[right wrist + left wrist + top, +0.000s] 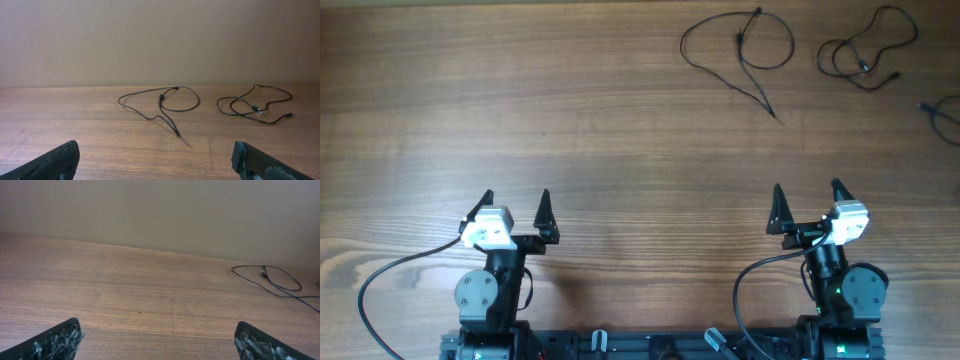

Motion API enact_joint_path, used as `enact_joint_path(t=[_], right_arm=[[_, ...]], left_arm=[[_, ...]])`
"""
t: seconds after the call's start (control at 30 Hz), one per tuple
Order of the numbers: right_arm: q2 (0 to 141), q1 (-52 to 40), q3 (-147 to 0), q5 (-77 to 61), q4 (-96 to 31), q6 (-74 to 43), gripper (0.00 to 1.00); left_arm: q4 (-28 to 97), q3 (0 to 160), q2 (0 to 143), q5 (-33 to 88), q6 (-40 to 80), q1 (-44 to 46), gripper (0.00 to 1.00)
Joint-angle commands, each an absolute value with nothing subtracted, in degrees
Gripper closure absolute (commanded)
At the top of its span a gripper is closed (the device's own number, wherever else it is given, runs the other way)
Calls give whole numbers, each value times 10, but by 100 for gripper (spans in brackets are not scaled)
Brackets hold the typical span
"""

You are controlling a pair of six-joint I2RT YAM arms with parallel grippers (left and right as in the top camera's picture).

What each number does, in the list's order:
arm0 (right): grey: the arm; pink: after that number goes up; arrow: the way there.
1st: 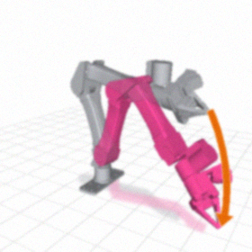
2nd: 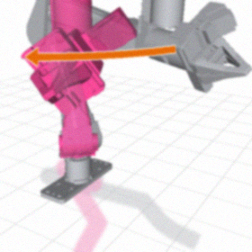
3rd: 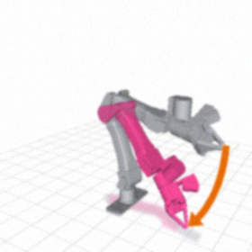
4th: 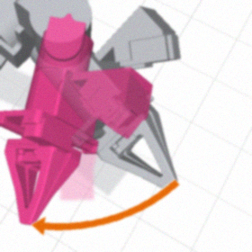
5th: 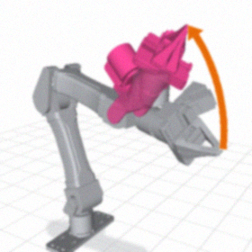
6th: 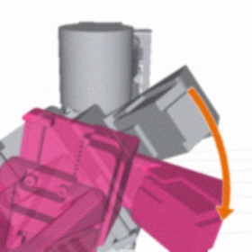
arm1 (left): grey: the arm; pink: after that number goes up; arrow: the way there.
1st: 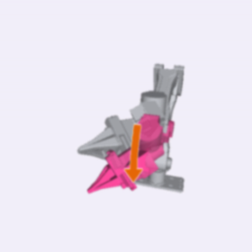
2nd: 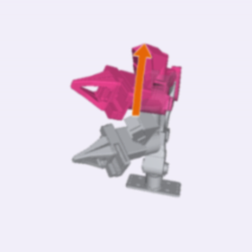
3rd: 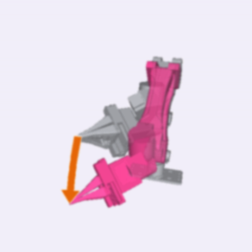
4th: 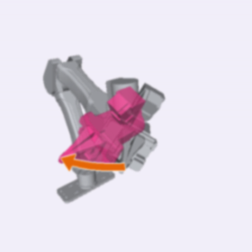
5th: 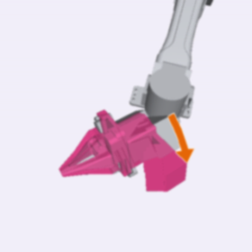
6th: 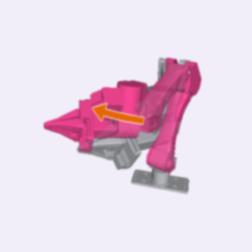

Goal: Untangle cables

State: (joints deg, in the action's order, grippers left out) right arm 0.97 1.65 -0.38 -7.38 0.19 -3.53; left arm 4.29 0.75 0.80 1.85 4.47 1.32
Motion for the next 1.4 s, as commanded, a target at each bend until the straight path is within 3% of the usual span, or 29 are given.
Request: enact_joint_path(t=[0.0, 1.37], right_arm=[[2, 16, -3, -63, 3, -30, 0], [2, 16, -3, -63, 3, -30, 0]], left_arm=[[44, 3, 2, 49, 14, 8, 0], [43, 3, 2, 30, 17, 8, 0]])
